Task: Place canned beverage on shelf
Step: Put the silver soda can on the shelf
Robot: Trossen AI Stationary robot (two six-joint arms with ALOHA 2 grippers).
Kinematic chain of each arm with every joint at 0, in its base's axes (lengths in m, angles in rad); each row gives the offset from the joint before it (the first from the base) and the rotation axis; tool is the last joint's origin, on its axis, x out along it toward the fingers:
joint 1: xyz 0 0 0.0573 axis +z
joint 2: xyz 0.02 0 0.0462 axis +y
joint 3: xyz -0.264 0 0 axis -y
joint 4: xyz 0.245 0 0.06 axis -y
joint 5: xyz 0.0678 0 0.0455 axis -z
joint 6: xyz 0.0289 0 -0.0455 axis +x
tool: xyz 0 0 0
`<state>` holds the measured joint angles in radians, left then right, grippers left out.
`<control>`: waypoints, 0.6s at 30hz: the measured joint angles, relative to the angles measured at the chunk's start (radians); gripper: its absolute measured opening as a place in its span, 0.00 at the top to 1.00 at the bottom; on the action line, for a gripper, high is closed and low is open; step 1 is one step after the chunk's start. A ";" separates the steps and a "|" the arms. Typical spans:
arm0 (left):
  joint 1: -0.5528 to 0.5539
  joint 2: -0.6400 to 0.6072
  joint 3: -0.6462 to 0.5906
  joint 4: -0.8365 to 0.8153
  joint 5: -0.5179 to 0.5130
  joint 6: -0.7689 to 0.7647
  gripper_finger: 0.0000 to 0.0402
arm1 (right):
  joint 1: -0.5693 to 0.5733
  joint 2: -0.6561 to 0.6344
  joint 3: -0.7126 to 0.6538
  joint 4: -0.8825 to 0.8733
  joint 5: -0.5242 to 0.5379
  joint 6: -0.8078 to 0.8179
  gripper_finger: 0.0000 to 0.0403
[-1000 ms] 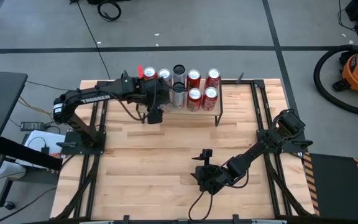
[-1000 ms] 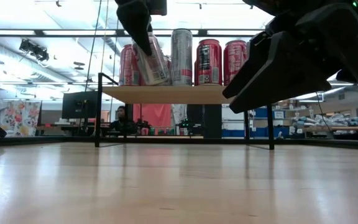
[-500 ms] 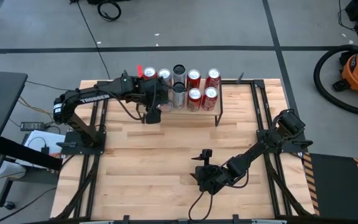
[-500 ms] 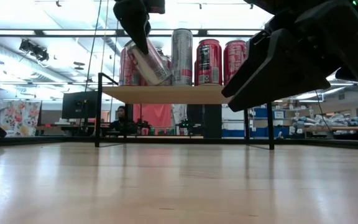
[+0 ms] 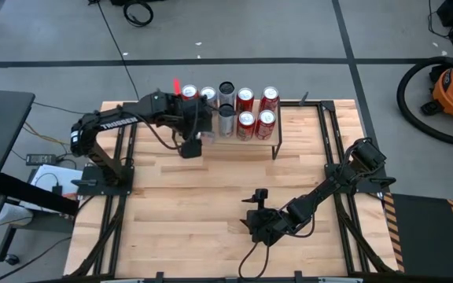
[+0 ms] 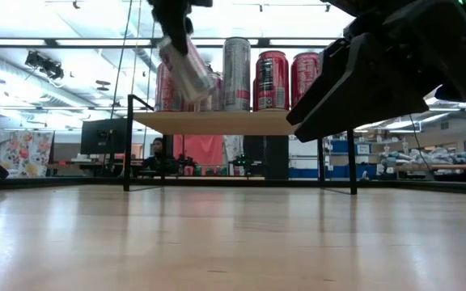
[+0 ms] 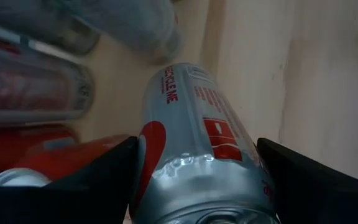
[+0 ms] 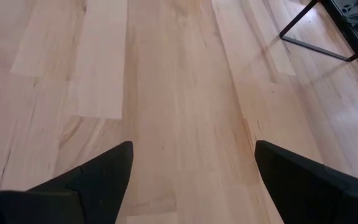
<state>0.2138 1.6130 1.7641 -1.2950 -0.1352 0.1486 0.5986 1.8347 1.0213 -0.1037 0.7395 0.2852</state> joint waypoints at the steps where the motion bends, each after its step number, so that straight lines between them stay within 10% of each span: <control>1: 0.000 0.007 0.028 -0.023 0.000 -0.004 0.25 | -0.001 0.000 0.000 0.001 0.000 0.000 0.14; 18: -0.031 0.214 0.317 -0.274 0.048 -0.017 0.24 | -0.011 -0.003 0.000 0.014 0.118 -0.030 0.14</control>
<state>0.1825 1.8272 2.0808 -1.5687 -0.0875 0.1319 0.5879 1.8317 1.0210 -0.0893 0.8571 0.2549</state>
